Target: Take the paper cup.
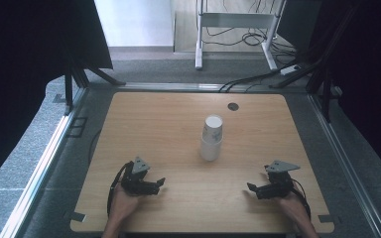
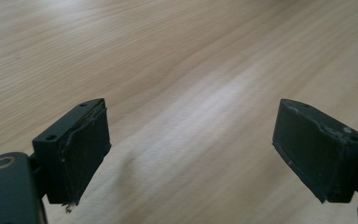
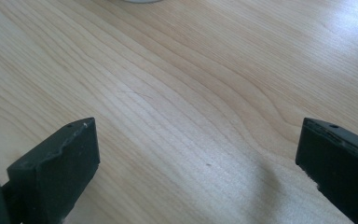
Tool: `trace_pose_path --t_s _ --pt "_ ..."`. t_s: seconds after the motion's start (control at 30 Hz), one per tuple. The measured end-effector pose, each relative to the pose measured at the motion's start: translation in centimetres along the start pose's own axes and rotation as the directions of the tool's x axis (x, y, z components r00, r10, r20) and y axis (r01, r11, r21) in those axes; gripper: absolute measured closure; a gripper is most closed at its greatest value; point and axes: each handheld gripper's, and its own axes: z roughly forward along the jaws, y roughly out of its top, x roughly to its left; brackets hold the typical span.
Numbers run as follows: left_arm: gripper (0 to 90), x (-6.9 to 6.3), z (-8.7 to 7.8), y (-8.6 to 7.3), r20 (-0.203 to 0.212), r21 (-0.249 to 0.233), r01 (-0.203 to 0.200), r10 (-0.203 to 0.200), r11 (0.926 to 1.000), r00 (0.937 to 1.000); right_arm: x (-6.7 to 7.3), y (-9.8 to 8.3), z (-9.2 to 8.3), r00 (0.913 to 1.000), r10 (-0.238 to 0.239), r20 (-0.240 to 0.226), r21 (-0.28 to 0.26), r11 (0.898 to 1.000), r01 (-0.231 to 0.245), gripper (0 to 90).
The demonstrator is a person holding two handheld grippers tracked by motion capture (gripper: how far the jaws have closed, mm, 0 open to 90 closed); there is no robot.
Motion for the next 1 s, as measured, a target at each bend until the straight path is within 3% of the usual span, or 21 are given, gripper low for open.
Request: trace_pose_path --t_s 0.17,0.27,0.47,1.0 --pt "10.7 0.2 0.4 -0.3 -0.015 0.024 0.019 -0.018 0.9995 0.9997 -0.1 -0.2 0.1 0.9998 0.001 -0.020 -0.004 1.000 -0.002 0.0" --pt "10.8 0.0 0.5 -0.2 -0.021 0.011 0.051 -0.050 0.9987 0.9985 -0.2 -0.2 0.1 0.9995 -0.008 -0.032 -0.013 1.000 0.007 0.0" --pt "10.8 0.0 0.7 0.1 -0.039 -0.006 0.074 -0.074 0.9972 0.9965 -0.3 -0.3 -0.1 0.9993 -0.010 -0.036 -0.016 1.000 0.009 0.0" --pt "10.8 -0.3 1.0 0.7 -0.033 -0.009 0.047 -0.048 0.9988 0.9983 0.0 0.2 -0.7 0.9981 -0.033 -0.053 -0.049 0.998 0.030 0.0"
